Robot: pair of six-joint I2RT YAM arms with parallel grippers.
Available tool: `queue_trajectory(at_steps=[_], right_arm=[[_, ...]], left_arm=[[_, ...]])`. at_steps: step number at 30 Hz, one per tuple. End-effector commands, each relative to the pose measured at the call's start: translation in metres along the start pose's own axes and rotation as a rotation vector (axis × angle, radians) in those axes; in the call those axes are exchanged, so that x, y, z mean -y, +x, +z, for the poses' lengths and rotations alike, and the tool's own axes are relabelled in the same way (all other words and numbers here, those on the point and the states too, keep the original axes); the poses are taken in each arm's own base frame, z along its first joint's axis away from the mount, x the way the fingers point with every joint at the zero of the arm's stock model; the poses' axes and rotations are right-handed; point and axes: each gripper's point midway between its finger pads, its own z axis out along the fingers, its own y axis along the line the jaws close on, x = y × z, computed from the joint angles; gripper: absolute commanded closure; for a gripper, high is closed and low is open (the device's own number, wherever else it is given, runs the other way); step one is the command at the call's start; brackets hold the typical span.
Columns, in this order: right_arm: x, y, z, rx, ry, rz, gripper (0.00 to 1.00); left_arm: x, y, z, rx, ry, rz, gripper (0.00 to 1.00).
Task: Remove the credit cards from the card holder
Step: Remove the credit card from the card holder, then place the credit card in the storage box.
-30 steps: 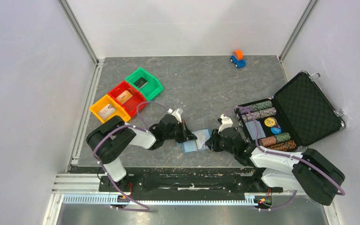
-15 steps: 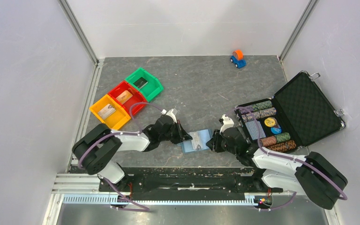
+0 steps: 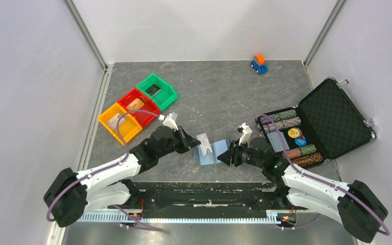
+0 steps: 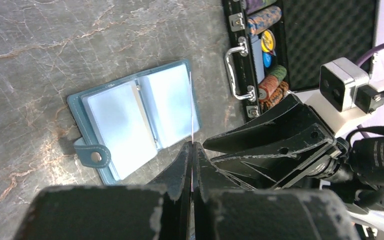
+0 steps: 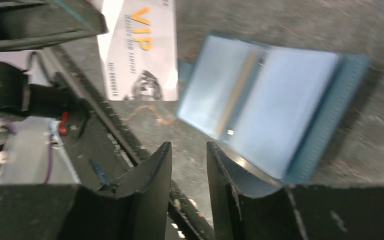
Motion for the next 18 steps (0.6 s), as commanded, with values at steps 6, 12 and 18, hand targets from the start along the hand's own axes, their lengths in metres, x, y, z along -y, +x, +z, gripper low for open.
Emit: queue_trajectory(at_steps=[6,12,18], right_arm=[[-0.084,-0.057,-0.024,0.211,-0.385,-0.049,0.63],[-0.105,-0.056,-0.032,0.204,-0.520,0.018,0.57],[-0.100,-0.050,-0.020,0.140,-0.489,0.000,0.55]], left_arm=[[0.027,0.004,-0.037,-0.016,0.156,0.078,0.98],[0.050,0.008,-0.047,-0.055,0.256,0.090,0.98],[0.072,0.004,-0.048,-0.037,0.368,0.052,0.98]])
